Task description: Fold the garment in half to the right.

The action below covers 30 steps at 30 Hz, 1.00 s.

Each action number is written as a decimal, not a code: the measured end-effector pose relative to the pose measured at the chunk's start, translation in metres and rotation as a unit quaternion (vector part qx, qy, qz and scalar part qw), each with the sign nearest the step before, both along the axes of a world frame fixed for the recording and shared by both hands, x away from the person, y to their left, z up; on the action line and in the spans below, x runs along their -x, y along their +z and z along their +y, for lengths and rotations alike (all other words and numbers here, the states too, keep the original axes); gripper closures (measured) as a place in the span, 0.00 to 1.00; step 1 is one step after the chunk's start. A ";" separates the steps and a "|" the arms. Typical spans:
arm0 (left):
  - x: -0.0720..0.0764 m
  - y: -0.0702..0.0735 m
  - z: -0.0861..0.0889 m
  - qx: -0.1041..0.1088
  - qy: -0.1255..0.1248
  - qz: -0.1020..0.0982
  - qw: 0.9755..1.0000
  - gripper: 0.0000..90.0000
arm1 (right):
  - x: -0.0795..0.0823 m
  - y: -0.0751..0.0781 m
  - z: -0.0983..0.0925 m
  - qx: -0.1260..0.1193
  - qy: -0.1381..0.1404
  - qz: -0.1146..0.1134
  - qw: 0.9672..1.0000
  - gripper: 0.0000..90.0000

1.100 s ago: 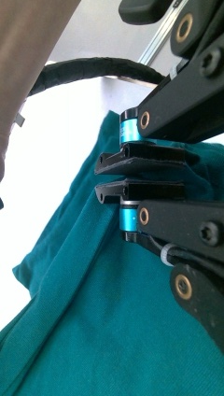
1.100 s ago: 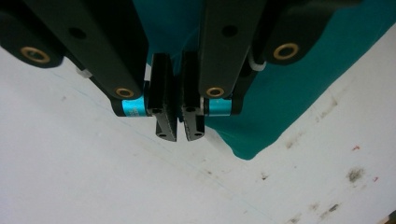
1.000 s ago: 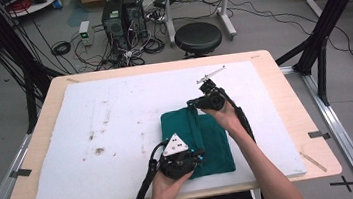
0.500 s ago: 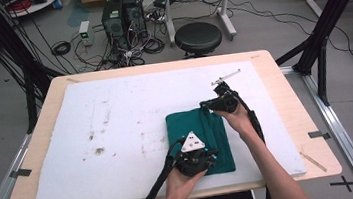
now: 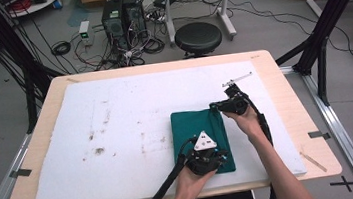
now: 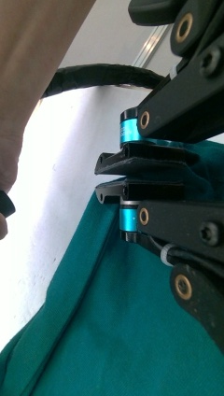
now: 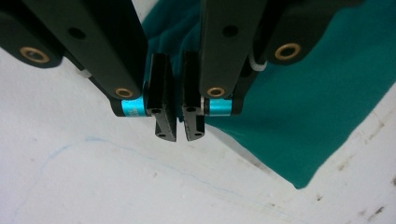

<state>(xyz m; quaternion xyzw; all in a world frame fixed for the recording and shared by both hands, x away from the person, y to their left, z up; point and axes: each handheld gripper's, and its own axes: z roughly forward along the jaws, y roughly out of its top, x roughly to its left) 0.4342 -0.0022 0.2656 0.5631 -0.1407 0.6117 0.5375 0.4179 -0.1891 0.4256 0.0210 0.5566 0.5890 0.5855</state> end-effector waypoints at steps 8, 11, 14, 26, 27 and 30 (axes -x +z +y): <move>-0.003 0.003 0.002 -0.008 -0.009 0.015 1.000 0.86 | -0.006 -0.001 -0.004 -0.019 -0.018 0.003 1.000 0.86; 0.005 0.002 0.010 -0.011 -0.026 0.016 0.999 0.71 | -0.003 -0.003 -0.005 -0.030 -0.013 -0.004 0.999 0.74; 0.018 0.000 0.025 -0.007 -0.050 0.002 0.999 0.68 | 0.002 -0.007 -0.006 -0.034 -0.005 -0.012 0.999 0.68; 0.047 0.049 0.089 0.105 -0.048 -0.054 0.992 0.79 | 0.020 -0.031 0.018 -0.001 -0.017 -0.067 0.998 0.66; 0.049 0.055 0.092 0.120 -0.038 -0.057 0.990 0.79 | 0.020 -0.032 0.021 0.005 -0.019 -0.067 0.998 0.66; 0.049 0.066 0.096 0.143 -0.019 -0.070 0.987 0.80 | 0.015 -0.032 0.025 0.009 -0.048 -0.063 0.997 0.66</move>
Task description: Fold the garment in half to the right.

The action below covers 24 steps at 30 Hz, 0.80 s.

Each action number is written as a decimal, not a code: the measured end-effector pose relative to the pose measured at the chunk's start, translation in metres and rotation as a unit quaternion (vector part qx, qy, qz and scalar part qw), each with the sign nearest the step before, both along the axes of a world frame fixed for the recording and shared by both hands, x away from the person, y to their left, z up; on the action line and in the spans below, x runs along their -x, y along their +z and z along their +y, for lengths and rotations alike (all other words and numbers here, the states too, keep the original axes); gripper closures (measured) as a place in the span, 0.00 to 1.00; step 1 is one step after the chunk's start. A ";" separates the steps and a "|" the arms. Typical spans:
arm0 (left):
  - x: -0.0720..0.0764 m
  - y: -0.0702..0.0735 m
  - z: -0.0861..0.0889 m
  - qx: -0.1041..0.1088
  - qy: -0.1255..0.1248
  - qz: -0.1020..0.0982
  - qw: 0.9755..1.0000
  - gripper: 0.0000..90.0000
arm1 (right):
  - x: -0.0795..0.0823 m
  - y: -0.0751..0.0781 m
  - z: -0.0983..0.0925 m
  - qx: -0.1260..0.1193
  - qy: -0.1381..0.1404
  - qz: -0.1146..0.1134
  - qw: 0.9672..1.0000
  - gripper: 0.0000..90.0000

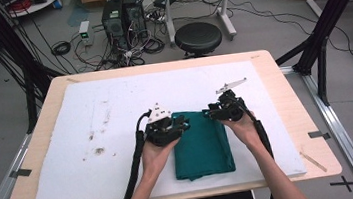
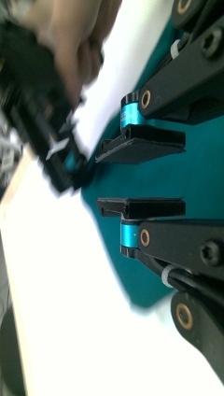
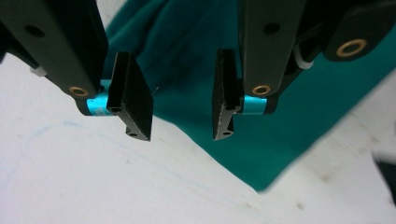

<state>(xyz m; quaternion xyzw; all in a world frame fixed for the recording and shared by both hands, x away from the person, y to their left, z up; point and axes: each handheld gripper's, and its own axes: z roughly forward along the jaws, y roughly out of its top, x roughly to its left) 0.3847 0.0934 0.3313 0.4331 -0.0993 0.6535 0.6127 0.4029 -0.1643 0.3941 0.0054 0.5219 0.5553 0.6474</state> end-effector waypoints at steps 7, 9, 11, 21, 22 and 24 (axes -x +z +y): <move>-0.016 0.033 0.003 0.043 0.028 0.032 0.998 0.80 | -0.012 0.005 -0.022 -0.052 0.000 0.021 0.998 0.66; -0.023 0.040 0.001 0.050 0.042 0.037 0.997 0.80 | -0.013 0.004 -0.028 -0.064 0.000 0.024 0.998 0.66; -0.030 0.044 -0.002 0.055 0.060 0.043 0.996 0.80 | -0.016 0.005 -0.032 -0.070 -0.004 0.028 0.997 0.66; -0.034 0.051 0.009 0.101 0.093 0.059 0.989 0.77 | -0.028 0.011 -0.039 -0.089 -0.040 0.046 0.994 0.65; -0.032 0.049 0.009 0.098 0.089 0.047 0.990 0.77 | -0.026 0.010 -0.040 -0.092 -0.033 0.039 0.994 0.65; -0.029 0.047 0.007 0.080 0.062 0.031 0.994 0.77 | -0.021 0.007 -0.042 -0.101 -0.014 0.025 0.995 0.65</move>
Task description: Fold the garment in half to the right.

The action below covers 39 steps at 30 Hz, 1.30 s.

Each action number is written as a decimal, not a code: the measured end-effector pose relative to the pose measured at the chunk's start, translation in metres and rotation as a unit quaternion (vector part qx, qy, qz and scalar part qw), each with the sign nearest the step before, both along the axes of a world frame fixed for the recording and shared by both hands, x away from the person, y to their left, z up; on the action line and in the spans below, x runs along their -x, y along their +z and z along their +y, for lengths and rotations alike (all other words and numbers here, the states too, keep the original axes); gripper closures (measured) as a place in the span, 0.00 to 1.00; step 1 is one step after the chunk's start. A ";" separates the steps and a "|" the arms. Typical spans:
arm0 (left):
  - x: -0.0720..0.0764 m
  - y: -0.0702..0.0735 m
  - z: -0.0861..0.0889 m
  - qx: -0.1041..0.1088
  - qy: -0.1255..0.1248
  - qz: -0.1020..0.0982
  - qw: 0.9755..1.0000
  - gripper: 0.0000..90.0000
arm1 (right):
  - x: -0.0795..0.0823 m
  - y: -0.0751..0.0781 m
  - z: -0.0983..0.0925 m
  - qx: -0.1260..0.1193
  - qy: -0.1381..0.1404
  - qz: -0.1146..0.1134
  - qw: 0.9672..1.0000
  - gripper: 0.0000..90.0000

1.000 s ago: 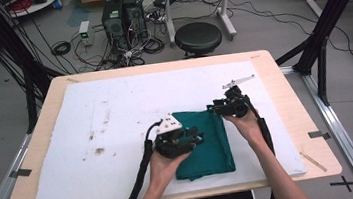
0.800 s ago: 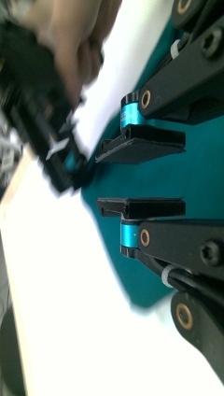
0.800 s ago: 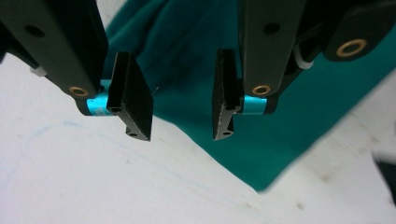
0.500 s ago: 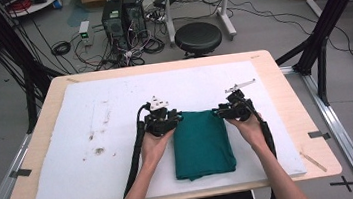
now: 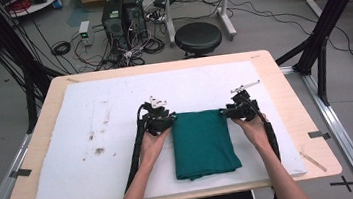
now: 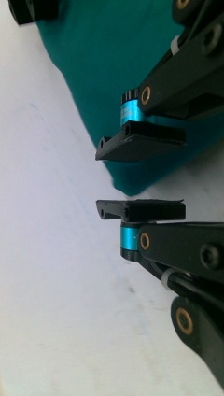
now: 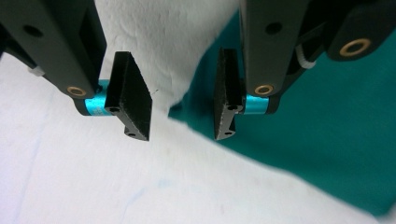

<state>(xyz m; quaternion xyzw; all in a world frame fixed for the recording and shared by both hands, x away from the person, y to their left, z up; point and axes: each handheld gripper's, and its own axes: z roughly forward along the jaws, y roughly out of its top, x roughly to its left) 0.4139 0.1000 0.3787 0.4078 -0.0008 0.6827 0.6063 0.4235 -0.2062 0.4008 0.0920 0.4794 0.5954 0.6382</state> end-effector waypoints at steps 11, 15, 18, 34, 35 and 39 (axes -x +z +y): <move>-0.015 0.011 0.002 0.022 0.030 0.028 0.999 0.75 | -0.018 0.019 0.006 -0.024 -0.005 0.019 1.000 0.65; -0.012 0.009 0.005 0.029 0.030 0.028 0.999 0.70 | -0.018 0.017 0.002 -0.035 0.004 0.019 0.999 0.60; -0.004 -0.003 0.011 0.015 0.010 0.003 1.000 0.67 | -0.009 0.005 -0.005 -0.048 0.020 -0.003 0.999 0.60; -0.018 -0.049 0.016 -0.086 0.039 0.038 0.995 0.67 | -0.021 -0.072 0.011 0.066 0.027 -0.010 0.997 0.65; -0.017 -0.049 0.016 -0.084 0.038 0.036 0.995 0.66 | -0.023 -0.073 0.009 0.060 0.039 -0.009 0.997 0.64; -0.007 -0.062 0.020 -0.100 0.010 0.015 0.995 0.66 | -0.018 -0.079 -0.003 0.046 0.064 -0.017 0.997 0.61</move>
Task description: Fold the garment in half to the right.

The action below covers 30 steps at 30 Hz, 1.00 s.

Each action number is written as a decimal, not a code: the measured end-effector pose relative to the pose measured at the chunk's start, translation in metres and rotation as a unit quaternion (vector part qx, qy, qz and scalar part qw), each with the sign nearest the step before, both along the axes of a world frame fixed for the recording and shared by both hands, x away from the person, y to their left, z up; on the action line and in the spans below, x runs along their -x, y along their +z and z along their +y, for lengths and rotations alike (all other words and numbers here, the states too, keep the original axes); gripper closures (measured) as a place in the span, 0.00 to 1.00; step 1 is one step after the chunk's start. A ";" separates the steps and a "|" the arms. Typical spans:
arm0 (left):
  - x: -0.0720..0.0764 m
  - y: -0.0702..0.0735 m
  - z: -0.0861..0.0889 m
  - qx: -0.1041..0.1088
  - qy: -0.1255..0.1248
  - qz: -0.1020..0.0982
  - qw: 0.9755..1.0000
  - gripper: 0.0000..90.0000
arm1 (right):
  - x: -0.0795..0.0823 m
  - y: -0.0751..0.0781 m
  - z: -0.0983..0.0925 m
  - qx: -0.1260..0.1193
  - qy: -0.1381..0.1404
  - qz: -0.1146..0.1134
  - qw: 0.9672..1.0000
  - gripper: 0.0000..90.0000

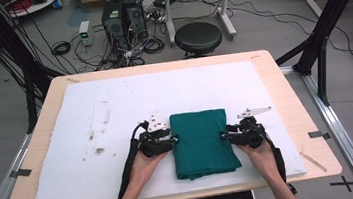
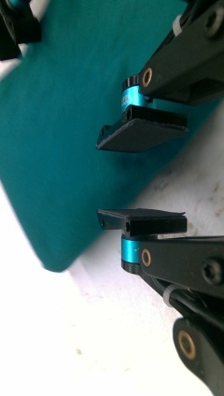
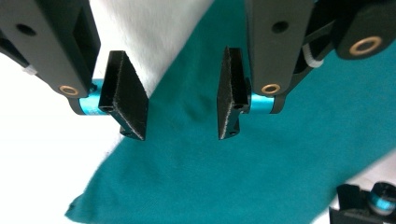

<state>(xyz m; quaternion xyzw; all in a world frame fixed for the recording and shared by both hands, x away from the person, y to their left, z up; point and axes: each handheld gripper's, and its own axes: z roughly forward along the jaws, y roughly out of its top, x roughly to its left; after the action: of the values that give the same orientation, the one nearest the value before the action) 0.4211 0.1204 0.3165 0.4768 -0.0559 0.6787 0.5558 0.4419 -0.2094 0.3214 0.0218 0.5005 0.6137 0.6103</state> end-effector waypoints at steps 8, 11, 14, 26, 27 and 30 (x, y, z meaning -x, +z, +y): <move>0.006 -0.044 -0.007 -0.102 -0.028 -0.005 0.994 0.64 | 0.006 -0.041 0.001 0.040 0.009 -0.014 0.999 0.62; -0.003 -0.054 -0.009 -0.123 -0.001 0.007 0.992 0.64 | 0.003 -0.055 0.005 0.050 0.001 -0.014 0.999 0.64; -0.013 -0.059 -0.007 -0.133 0.028 0.015 0.991 0.62 | -0.003 -0.067 0.007 0.061 -0.004 -0.009 0.998 0.66; -0.011 -0.062 0.008 -0.132 0.023 0.002 0.991 0.56 | -0.009 -0.076 -0.007 0.036 0.004 -0.010 0.999 0.58; -0.009 -0.060 0.010 -0.125 0.018 -0.001 0.992 0.53 | -0.008 -0.074 -0.009 0.030 0.011 -0.012 0.999 0.55; 0.000 -0.050 0.023 -0.102 0.001 -0.005 0.995 0.45 | -0.003 -0.067 -0.018 0.006 0.030 -0.023 0.999 0.43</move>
<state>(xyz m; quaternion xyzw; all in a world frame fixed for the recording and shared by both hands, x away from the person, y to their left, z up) 0.4210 0.1431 0.2662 0.5275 -0.1269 0.6722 0.5037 0.4451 -0.2277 0.2546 -0.0108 0.4903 0.6288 0.6034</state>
